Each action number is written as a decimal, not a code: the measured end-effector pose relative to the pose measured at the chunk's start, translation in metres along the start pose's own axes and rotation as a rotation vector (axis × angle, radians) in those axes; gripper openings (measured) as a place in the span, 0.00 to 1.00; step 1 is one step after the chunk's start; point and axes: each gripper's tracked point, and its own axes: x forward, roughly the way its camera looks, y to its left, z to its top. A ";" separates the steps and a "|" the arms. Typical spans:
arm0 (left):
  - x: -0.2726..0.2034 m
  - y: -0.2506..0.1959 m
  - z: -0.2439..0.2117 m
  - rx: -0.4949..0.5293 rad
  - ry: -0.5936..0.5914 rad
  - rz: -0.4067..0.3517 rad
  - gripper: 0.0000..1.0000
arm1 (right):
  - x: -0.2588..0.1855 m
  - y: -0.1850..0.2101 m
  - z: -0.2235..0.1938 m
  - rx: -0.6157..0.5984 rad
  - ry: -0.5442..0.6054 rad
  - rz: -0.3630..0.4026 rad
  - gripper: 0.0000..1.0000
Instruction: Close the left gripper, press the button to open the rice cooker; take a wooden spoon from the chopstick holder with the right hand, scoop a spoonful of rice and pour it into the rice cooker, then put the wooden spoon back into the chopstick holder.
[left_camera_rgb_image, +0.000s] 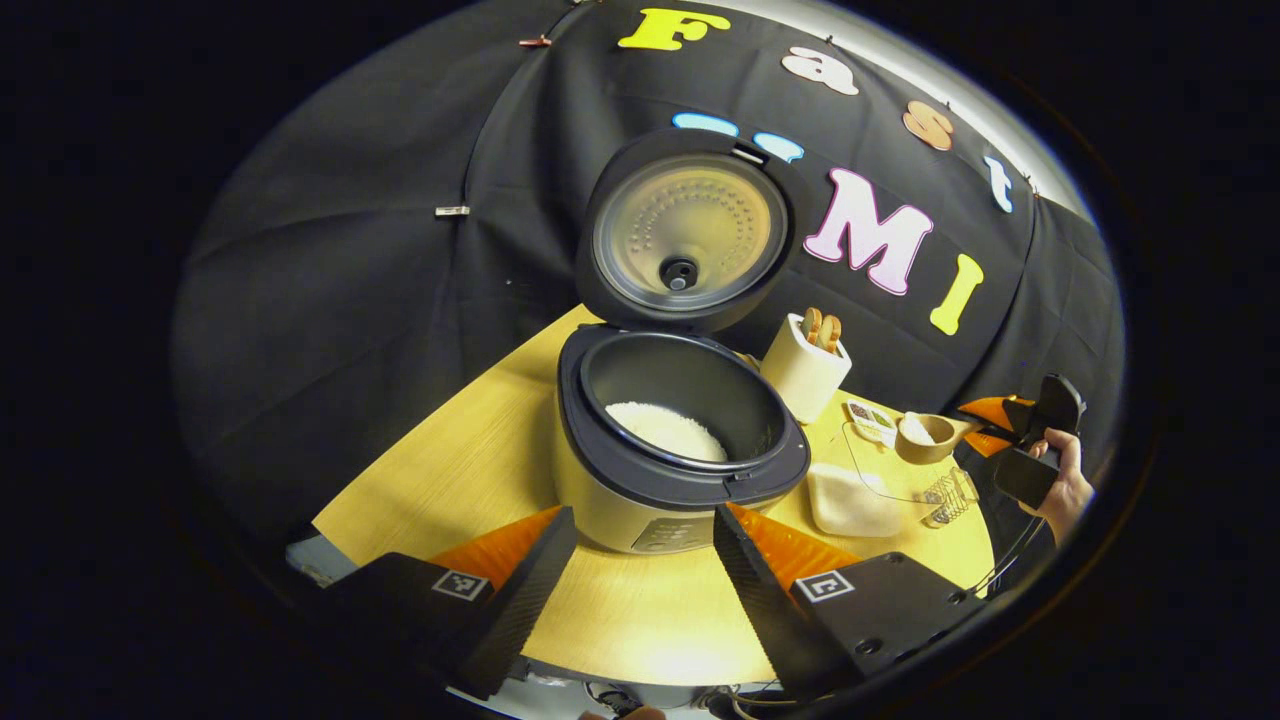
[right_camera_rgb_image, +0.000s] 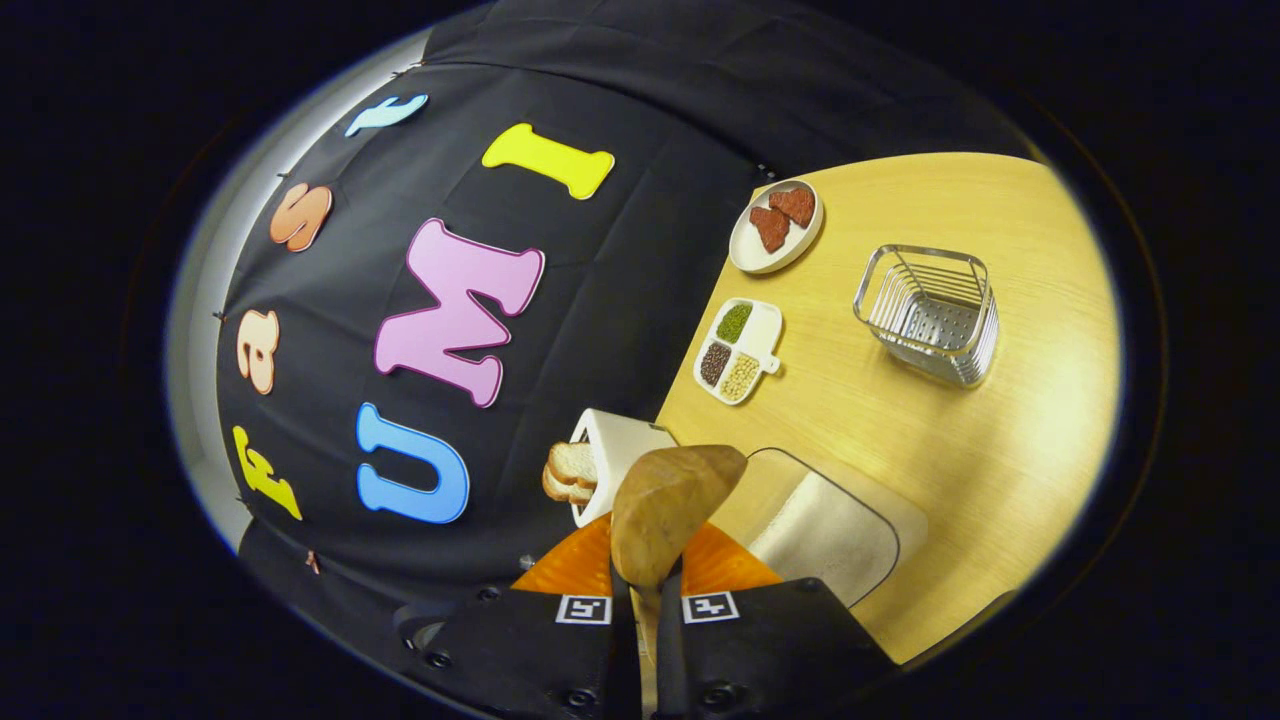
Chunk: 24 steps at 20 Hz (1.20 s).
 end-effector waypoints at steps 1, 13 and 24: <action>-0.004 0.001 0.001 -0.002 -0.008 0.003 0.96 | 0.000 0.009 -0.006 0.012 0.016 0.017 0.11; -0.040 0.039 0.012 -0.065 -0.088 0.078 0.96 | 0.001 0.096 -0.118 0.002 0.226 0.151 0.11; -0.041 0.075 0.005 -0.192 -0.068 0.112 0.96 | 0.023 0.150 -0.230 -0.298 0.317 0.216 0.11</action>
